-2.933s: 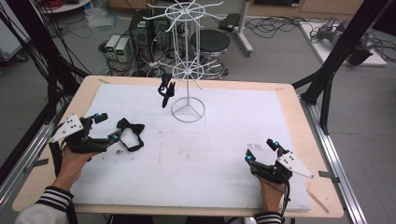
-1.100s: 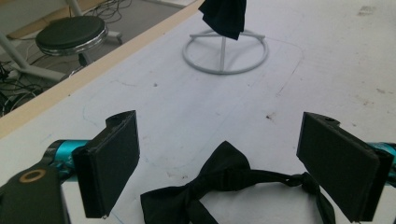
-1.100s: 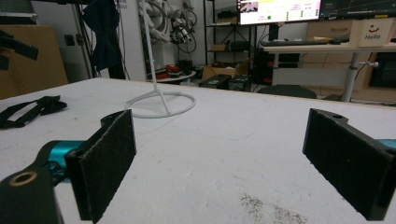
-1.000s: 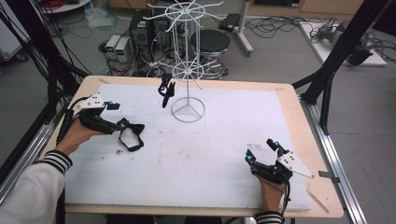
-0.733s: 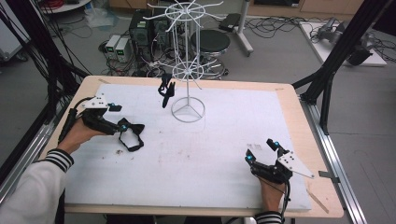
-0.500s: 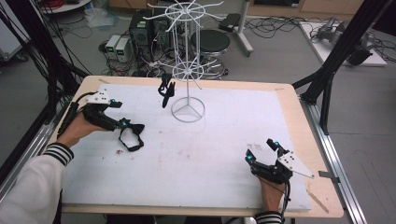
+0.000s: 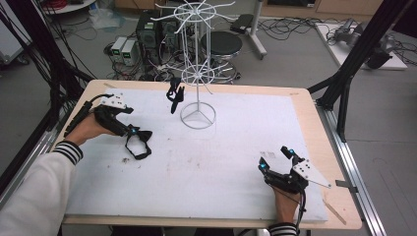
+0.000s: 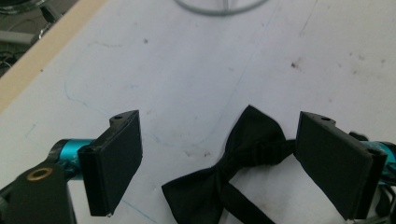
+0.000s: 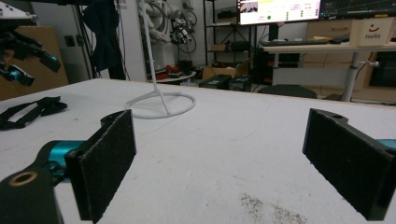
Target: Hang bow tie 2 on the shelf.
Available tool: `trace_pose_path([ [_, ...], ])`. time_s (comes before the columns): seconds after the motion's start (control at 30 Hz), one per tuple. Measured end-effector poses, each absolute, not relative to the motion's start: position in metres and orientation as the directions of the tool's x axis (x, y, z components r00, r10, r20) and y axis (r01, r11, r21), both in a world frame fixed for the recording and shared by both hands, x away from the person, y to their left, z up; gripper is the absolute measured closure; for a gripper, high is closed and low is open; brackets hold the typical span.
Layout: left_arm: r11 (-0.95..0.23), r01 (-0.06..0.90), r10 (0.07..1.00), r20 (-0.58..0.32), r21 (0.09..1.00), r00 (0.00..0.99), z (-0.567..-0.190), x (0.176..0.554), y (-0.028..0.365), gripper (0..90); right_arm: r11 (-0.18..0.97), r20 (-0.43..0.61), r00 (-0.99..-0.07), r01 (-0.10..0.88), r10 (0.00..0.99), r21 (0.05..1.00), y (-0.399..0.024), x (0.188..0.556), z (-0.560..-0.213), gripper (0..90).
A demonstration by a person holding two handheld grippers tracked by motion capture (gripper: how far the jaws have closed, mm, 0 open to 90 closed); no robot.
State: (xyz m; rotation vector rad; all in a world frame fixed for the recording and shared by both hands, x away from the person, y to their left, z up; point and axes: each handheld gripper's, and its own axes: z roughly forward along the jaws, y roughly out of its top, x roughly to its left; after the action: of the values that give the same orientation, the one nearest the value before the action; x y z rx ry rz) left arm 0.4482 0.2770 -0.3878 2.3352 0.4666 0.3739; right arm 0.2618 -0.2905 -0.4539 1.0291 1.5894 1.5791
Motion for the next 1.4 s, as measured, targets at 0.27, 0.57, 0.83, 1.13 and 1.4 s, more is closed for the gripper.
trace_pose_path([
  [0.27,-0.769,0.202,0.362,0.154,0.606,0.919,-0.393,0.455,0.268,20.3,-0.039,0.072,-0.47,0.078,0.88,0.996,-0.291,0.262,-0.454,9.0],
  [0.57,-0.845,0.174,0.293,0.165,0.505,0.942,-0.405,0.457,0.26,28.2,-0.041,0.074,-0.469,0.079,0.88,0.996,-0.291,0.262,-0.454,9.0],
  [0.83,-0.866,0.161,0.275,0.183,0.474,0.944,-0.407,0.457,0.259,34.2,-0.044,0.077,-0.466,0.081,0.882,0.996,-0.291,0.262,-0.454,9.0],
  [1.13,-0.881,0.148,0.251,0.18,0.449,0.951,-0.411,0.458,0.256,43.5,-0.041,0.071,-0.465,0.074,0.883,0.996,-0.291,0.262,-0.454,9.0],
  [1.4,-0.903,0.136,0.235,0.203,0.408,0.951,-0.412,0.458,0.255,58.5,-0.046,0.077,-0.463,0.077,0.883,0.996,-0.291,0.262,-0.454,9.0],
])
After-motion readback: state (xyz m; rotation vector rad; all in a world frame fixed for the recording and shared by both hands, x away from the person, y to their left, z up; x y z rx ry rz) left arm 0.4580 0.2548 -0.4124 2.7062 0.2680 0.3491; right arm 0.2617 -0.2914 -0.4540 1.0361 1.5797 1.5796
